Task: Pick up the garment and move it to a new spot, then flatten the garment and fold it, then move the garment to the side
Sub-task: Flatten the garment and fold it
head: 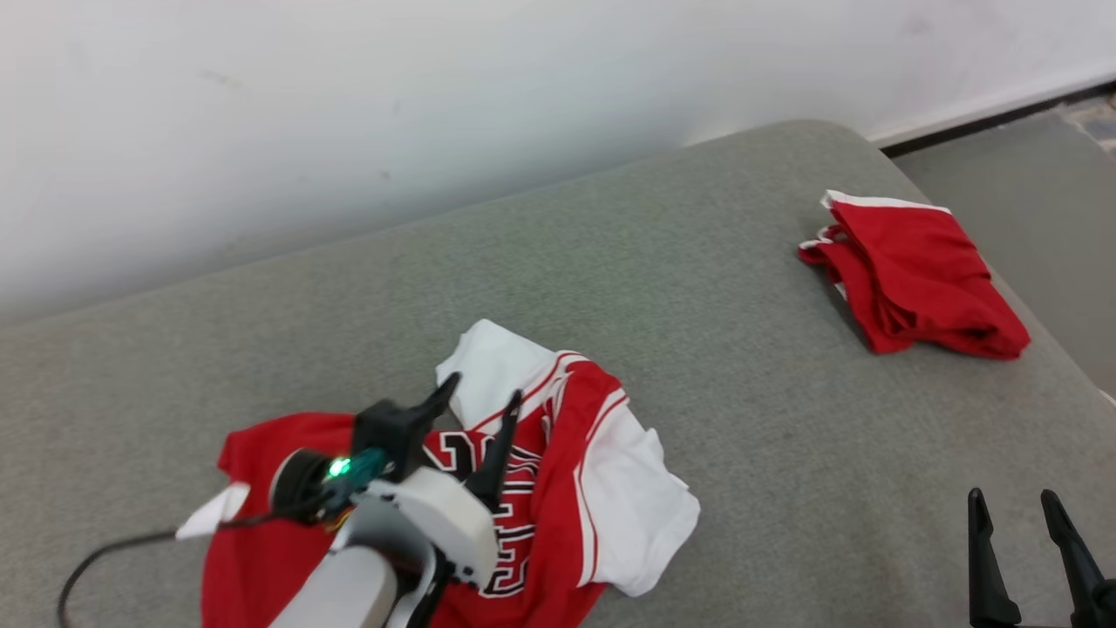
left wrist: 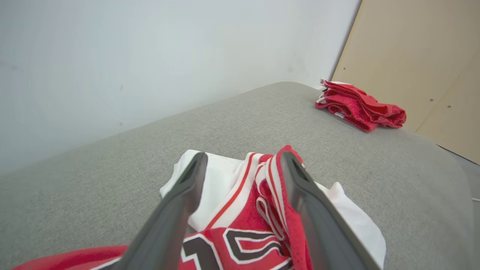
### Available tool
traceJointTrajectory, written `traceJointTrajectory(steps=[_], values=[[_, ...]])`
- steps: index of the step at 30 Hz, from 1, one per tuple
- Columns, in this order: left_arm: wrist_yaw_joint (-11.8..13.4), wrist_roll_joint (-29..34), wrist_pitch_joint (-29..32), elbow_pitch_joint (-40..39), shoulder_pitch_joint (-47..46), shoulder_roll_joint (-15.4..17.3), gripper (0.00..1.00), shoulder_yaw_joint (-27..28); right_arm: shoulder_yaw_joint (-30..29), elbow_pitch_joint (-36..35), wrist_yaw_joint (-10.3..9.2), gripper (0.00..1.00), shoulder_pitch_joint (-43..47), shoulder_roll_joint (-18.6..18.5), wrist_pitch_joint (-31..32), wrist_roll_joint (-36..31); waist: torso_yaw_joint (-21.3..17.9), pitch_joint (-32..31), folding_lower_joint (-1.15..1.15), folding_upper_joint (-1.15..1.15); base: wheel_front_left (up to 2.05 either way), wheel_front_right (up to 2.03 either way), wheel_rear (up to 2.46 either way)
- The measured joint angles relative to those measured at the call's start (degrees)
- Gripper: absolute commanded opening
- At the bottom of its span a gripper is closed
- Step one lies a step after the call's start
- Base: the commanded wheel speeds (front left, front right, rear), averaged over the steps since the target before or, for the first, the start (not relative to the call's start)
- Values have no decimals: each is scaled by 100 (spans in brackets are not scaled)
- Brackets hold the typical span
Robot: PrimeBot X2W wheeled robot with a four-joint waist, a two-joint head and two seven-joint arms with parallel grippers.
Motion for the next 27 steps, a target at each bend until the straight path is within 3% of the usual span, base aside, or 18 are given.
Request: traceJointTrajectory(steps=[5,17,21,27], values=[[427,-1,-368,-567,711,266,100,272,-132,-36,0,100,108,-2,0,-129,348,-124,0,0,0,0,0],[1036,-170,-1181,-913,2192,571,100,1026,-197,18,0,100,155,1,-1,-369,1256,-483,0,0,0,0,0],[1073,-164,-1224,-909,2619,543,100,1246,-192,126,0,100,158,1,0,-436,1499,-583,0,0,0,0,0],[873,74,-1239,-975,2991,349,100,1483,-216,304,0,100,227,1,0,-466,1799,-729,0,0,0,0,0]])
